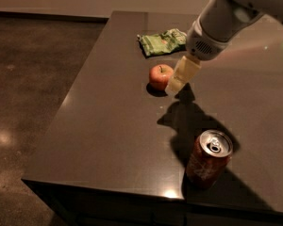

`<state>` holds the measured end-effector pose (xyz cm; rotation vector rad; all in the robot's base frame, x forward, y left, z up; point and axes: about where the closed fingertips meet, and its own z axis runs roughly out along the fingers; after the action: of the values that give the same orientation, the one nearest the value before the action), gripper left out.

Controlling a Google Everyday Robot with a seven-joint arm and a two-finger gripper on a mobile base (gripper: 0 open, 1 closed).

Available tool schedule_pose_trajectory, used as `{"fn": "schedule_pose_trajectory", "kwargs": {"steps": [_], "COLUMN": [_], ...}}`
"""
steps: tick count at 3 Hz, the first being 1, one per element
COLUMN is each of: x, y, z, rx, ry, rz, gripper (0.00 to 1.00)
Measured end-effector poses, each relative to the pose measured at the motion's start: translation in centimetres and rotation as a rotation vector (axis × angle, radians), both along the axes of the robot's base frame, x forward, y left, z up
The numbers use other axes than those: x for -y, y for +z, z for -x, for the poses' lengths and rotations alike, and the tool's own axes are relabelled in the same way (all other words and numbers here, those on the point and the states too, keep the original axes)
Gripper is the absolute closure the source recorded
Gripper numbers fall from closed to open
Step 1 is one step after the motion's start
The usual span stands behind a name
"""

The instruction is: Move apple near coke can

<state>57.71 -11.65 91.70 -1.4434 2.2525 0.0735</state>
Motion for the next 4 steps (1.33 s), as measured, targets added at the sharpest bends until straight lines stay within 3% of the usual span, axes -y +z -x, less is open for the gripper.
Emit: {"fn": "schedule_pose_trajectory", "kwargs": {"steps": [3, 4], "x": [-4.4, -5.1], "y": [-4.9, -5.7], "z": [-2.4, -2.7], "rx": [-0.057, -0.078], "ry": [0.018, 0.028], "rz": [-0.036, -0.033], "gripper": [0.0, 0.17]}}
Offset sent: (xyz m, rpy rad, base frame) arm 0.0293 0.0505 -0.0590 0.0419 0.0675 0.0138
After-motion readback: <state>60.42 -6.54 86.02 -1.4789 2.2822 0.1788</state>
